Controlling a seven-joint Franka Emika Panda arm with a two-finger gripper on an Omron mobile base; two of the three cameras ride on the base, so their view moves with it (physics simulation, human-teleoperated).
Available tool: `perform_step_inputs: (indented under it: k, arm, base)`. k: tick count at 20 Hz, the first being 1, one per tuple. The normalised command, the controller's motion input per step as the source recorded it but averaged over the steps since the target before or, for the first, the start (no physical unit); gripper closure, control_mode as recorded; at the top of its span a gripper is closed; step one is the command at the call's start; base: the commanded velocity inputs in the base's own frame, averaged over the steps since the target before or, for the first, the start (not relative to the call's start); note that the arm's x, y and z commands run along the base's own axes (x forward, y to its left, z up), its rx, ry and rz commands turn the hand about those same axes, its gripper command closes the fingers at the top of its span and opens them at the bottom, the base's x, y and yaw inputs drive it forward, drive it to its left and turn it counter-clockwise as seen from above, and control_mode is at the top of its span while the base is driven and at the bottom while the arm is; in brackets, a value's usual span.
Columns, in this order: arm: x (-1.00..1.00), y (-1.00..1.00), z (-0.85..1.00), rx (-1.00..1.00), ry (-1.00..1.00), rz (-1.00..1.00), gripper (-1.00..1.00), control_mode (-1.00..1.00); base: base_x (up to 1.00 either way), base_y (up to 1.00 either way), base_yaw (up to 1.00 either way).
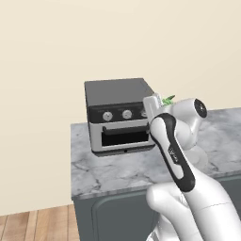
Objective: Pull the toaster oven rack outwards. Pick up the baguette from the plate and place it on the toaster oven rack. Close the toaster oven door fully and set the temperature to the lowest setting.
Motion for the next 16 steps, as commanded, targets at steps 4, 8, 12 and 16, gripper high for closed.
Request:
perform_step_inputs:
  k: [4, 8, 12, 16]
  arm:
    - [0.00, 0.06, 0.02, 0.00, 0.00, -0.08, -1.00, -1.00]
    - [0.00, 0.00, 0.00, 0.00, -0.03, 0.00, -1.00, -1.00]
    - [0.00, 0.00, 0.00, 0.00, -0.13, -0.01, -1.00, -1.00]
    - [0.01, 0.00, 0.00, 0.03, -0.11, 0.00, -1.00, -1.00]
  base:
    - [0.00, 0.00, 0.00]
    - [0.00, 0.00, 0.00]
    - [0.00, 0.00, 0.00]
    - [0.00, 0.00, 0.00]
